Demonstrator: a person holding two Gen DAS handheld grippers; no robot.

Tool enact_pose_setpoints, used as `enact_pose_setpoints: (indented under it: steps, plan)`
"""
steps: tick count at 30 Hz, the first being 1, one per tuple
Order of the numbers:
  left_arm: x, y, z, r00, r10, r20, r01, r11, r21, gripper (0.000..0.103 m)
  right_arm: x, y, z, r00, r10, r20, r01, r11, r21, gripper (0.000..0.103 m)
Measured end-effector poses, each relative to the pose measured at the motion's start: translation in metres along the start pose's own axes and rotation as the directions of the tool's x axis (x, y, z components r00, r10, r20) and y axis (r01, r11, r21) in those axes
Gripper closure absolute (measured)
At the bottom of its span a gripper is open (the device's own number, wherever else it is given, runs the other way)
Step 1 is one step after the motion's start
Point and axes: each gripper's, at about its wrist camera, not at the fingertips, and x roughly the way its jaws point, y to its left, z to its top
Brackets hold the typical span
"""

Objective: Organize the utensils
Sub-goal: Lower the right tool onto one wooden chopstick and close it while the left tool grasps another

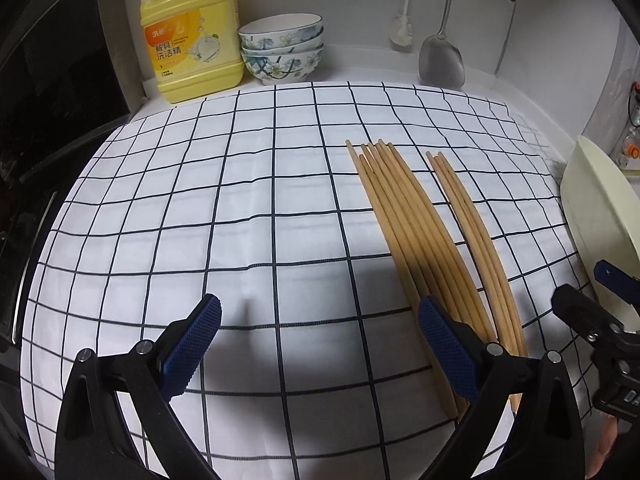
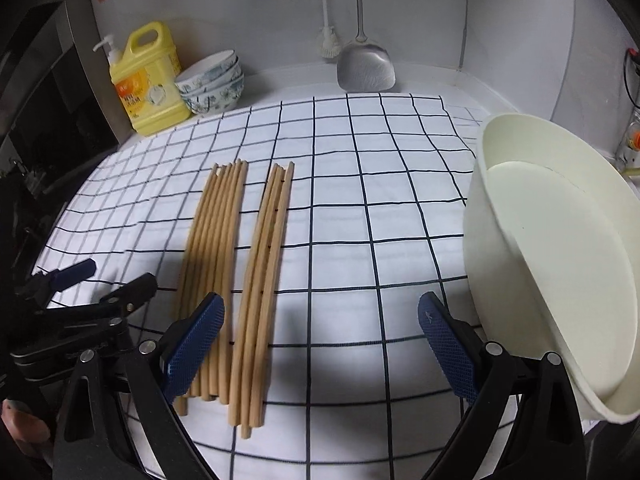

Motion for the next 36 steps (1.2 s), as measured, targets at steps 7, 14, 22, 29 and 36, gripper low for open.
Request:
enact_pose_setpoints:
  steps: [7,14,22,29,36]
  plan:
    - [0.008,-0.005,0.002,1.000,-0.014,0.001,0.014,0.999,0.029,0.006,0.018,-0.002,0.005,0.999,-0.030,-0.040,0.029,0.999,-0.035,0.010]
    - [0.014,-0.008,0.002,1.000,-0.011,-0.009,0.012,0.999,0.044,0.006,0.027,0.000,0.004,0.997,-0.051,-0.065,0.047,0.997,-0.054,0.010]
    - [0.019,-0.012,0.003,1.000,-0.002,-0.017,0.003,0.998,0.059,0.006,0.032,0.003,0.001,0.993,-0.078,-0.083,0.072,0.994,-0.080,0.010]
    - [0.021,-0.015,0.003,1.000,0.021,-0.019,-0.020,0.997,0.078,0.006,0.033,0.003,0.000,0.993,-0.075,-0.091,0.067,0.995,-0.080,0.010]
    - [0.026,-0.006,0.001,0.998,0.020,-0.056,-0.017,0.998,0.053,0.005,0.034,0.003,0.001,0.993,-0.077,-0.092,0.070,0.995,-0.077,0.010]
